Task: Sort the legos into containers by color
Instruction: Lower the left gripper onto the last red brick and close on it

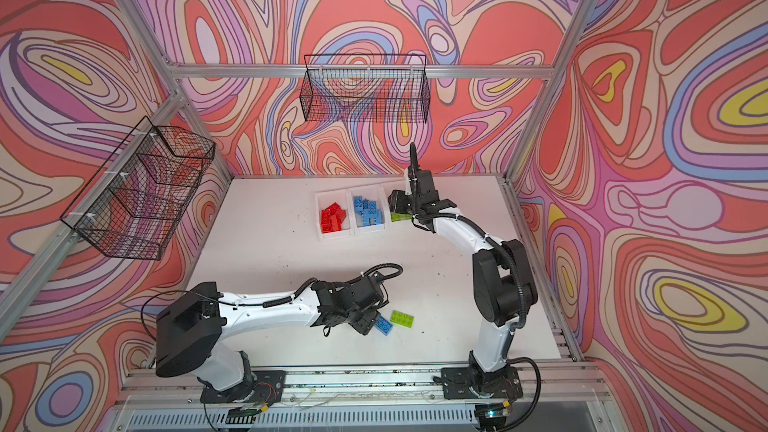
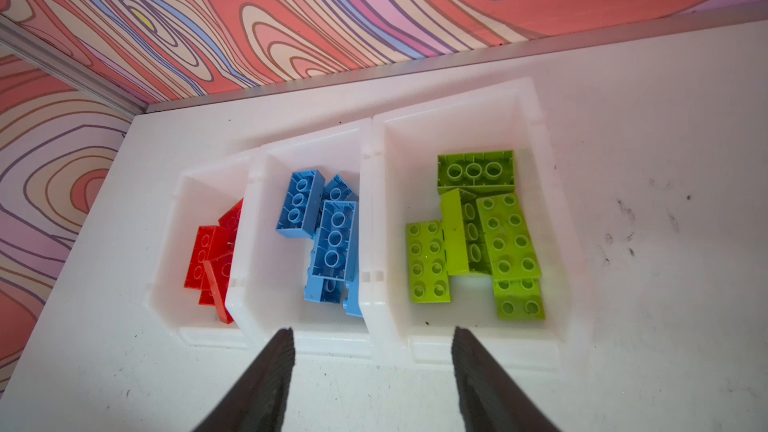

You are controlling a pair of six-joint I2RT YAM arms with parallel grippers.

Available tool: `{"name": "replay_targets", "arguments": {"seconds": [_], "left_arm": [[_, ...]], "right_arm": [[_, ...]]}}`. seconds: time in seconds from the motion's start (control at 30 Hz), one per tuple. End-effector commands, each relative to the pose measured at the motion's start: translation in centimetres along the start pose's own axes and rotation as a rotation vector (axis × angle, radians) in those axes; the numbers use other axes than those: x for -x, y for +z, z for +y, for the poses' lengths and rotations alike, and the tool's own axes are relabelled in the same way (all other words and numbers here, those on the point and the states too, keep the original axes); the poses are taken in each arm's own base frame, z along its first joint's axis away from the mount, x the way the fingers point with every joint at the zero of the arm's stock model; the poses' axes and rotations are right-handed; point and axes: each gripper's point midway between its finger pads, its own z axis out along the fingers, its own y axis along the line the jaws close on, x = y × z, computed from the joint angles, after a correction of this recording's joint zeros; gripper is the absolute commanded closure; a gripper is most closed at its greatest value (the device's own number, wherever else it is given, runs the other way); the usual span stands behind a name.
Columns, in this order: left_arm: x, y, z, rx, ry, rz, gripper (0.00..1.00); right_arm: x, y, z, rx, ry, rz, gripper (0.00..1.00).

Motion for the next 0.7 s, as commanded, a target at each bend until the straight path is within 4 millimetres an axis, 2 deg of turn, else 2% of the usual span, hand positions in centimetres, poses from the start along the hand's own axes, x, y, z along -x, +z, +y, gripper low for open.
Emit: {"name": "replay_targets", "arguments": {"seconds": [0.0,0.13,0.27,0.47,0.53,0.67], "left_arm": [[0.0,0.2,0.8,-0.011,-0.069,-0.013,0.34],[0.1,0.1,0.7,-0.058,-0.093,-0.036,0.40],[-0.5,0.8,1.0,-0.078,-0.118,-0.015,0.55],[-0.7,1.0,1.5,-0.086,-0.122,-0.010,0.66],[-0.7,1.0,1.7,-0.091,-0.118,-0.008,0.65],[-0.6,0.9,2.1,-0.084,-0.077,-0.004,0.47]], "right_arm": [[0.4,-0.8,-0.3,-0.007,0.012,-0.021,0.36],[0.2,-0.6,-0.2,0.000,0.023,-0.014,0.37],[0.1,-0.4,-0.2,0.006,0.032,-0.012,0.37],[0.1,-0.4,-0.3,0.000,0.033,-0.010,0.38],[0.1,-0.3,-0.3,0.001,0.034,-0.007,0.38],[-0.1,-0.2,-0.3,0.003,0.036,-0.001,0.38]]}}
